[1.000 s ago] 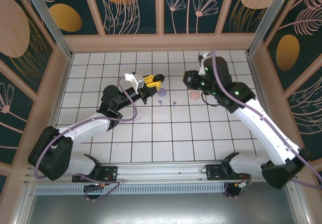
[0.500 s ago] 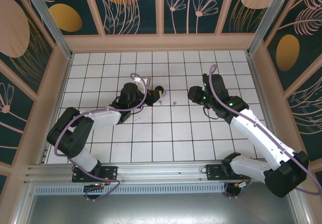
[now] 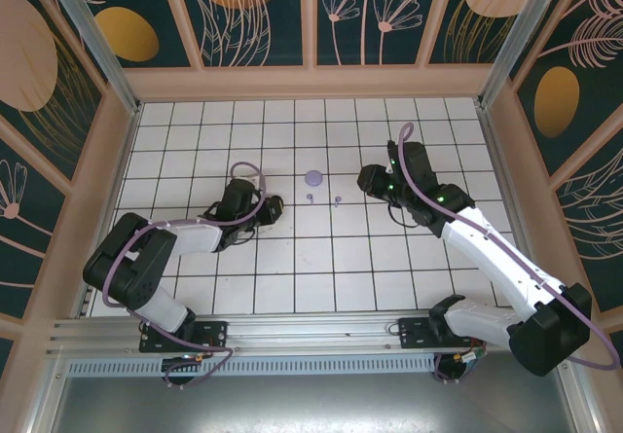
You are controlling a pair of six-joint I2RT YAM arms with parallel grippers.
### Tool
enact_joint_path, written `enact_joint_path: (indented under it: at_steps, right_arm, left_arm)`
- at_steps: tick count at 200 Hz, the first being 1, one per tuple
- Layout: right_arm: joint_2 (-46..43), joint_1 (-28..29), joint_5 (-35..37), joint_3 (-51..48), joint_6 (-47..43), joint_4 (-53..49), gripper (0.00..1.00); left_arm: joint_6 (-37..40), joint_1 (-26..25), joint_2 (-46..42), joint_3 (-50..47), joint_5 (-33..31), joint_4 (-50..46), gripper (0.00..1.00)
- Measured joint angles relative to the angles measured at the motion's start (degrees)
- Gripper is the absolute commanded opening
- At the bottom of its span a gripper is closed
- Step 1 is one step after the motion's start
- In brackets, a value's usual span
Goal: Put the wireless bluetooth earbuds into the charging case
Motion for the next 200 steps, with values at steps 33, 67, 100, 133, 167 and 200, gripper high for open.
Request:
enact_joint_path:
  at_steps: [33, 67, 100, 133, 167, 200]
  right_arm:
    - [0.13, 0.00, -0.85, 0.00, -0.07, 0.48, 0.35]
    - [1.27, 0.00, -1.49, -0.02, -0.26, 1.11, 0.40]
    - [1.70, 0.00, -1.66, 0.00, -0.46, 1.36, 0.45]
    - [2.78, 0.02, -1.64, 0.00, -0.48, 1.36, 0.51]
    - [5.88, 0.02, -1.60, 0.92, -0.50, 1.33, 0.56]
    - [10.10, 0.02, -1.42, 3.96, -0.90, 1.36, 0.59]
  left_arm:
    - [-0.20, 1.49, 0.74, -0.61, 1.03, -0.55, 0.13]
    - [-0.20, 1.53, 2.08, -0.48, 1.97, 0.20, 0.24]
    - [-0.42, 1.75, 2.14, -0.31, 1.33, -0.81, 0.36]
    - [-0.61, 2.27, 1.57, 0.46, -1.42, -4.15, 0.48]
    - [0.31, 3.69, -1.11, 1.29, -6.54, -9.20, 0.57]
    - [2.40, 4.42, -5.27, 3.58, -11.08, -13.55, 0.65]
